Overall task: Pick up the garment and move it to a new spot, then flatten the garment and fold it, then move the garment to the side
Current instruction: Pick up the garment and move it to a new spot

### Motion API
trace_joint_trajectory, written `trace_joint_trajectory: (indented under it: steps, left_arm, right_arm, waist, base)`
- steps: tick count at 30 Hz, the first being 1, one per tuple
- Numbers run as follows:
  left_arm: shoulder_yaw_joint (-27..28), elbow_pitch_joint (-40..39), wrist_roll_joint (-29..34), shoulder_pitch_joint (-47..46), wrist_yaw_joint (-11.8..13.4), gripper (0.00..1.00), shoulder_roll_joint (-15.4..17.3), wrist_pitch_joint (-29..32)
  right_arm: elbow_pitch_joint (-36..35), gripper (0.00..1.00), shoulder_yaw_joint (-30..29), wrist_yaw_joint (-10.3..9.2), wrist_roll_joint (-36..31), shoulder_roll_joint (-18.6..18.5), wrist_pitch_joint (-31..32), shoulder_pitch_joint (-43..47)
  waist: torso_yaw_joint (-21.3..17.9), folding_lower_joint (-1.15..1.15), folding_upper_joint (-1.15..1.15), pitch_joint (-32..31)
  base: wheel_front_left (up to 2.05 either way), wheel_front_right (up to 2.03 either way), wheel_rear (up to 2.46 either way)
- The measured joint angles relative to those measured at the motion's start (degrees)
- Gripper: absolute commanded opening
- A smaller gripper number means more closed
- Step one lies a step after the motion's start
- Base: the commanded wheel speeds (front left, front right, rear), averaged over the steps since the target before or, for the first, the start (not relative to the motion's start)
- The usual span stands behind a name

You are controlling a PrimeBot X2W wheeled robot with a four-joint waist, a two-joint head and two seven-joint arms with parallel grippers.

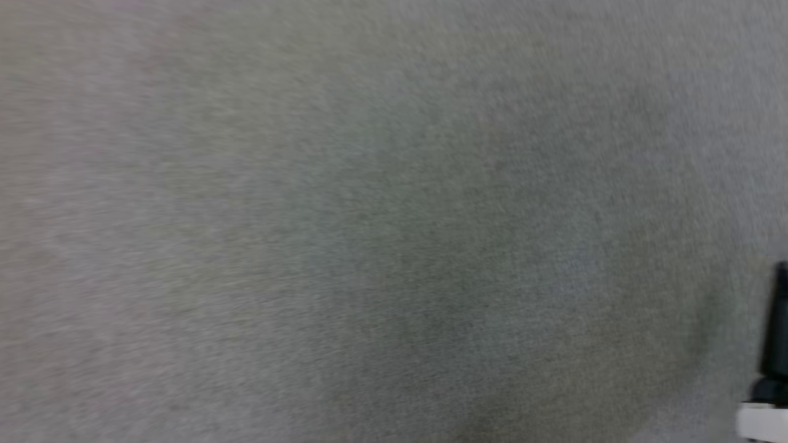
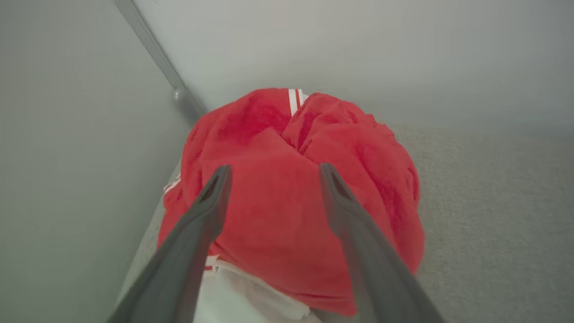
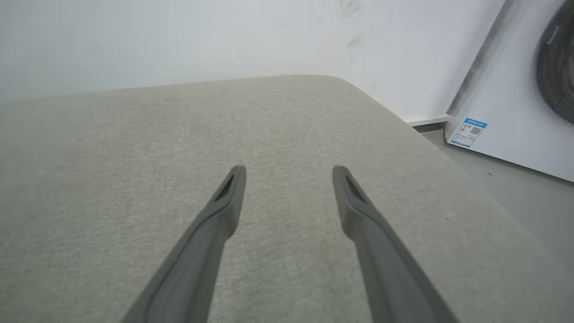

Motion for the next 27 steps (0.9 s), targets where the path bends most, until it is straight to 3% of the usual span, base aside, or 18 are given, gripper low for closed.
trace_joint_trajectory:
  steps: [5, 8, 16, 17, 18, 19, 23, 27]
  left_arm:
    - [-3.05, 3.66, -1.8, -5.62, 0.0, 1.0, 3.02, 11.82]
    - [-5.68, 3.79, 0.66, -9.08, 0.0, 1.0, 5.38, 14.97]
    - [-9.48, 5.76, 3.94, -18.91, 0.48, 1.0, 7.54, 23.28]
    - [-9.94, 5.73, 4.5, -19.54, 0.46, 0.93, 7.91, 23.58]
    - [-10.24, 5.89, 4.58, -20.27, 0.4, 0.26, 8.11, 24.54]
    - [-10.55, 5.83, 4.57, -20.83, 0.29, 0.0, 8.33, 24.95]
    - [-14.61, 3.2, 6.68, -21.42, 0.15, 0.0, 9.81, 22.86]
    - [-18.06, 1.26, 4.58, -21.29, 0.46, 0.0, 10.79, 21.43]
  right_arm:
    - [-3.08, 1.0, -6.0, 0.01, 1.94, 0.07, 0.01, 0.48]
    - [-5.19, 1.0, -10.96, 0.0, 3.83, 0.05, 0.01, -0.07]
    - [-9.13, 1.0, -18.53, 0.01, 7.15, 0.08, 0.01, -1.66]
    - [-9.34, 1.0, -18.56, 0.01, 7.21, 0.01, 0.01, -1.63]
    - [-9.38, 1.0, -18.26, 0.0, 7.21, 0.03, 0.01, -1.59]
    - [-9.48, 1.0, -17.78, 0.01, 7.21, 0.08, 0.01, -1.6]
    - [-9.33, 1.0, -16.24, 0.0, 7.46, 0.04, 0.01, -1.9]
    - [-10.87, 1.0, -12.88, 0.01, 2.76, 0.09, 0.01, -2.14]
  waist:
    - [-3.02, 0.01, 0.0, 5.72]
    - [-4.06, 0.0, 0.0, 9.11]
    - [-5.26, -0.02, 0.0, 16.37]
    - [-5.4, -0.03, 0.0, 16.97]
    - [-5.55, -0.03, 0.0, 17.47]
    - [-5.71, -0.04, 0.0, 17.89]
    - [-6.29, -0.04, 0.0, 18.58]
    - [-6.01, -0.02, 0.0, 17.4]
  base:
    - [0.0, 0.0, 0.0]
    - [0.0, 0.0, 0.0]
    - [0.0, 0.0, 0.0]
    - [0.0, 0.0, 0.0]
    - [0.0, 0.0, 0.0]
    - [0.0, 0.0, 0.0]
    - [0.0, 0.0, 0.0]
    - [0.0, 0.0, 0.0]
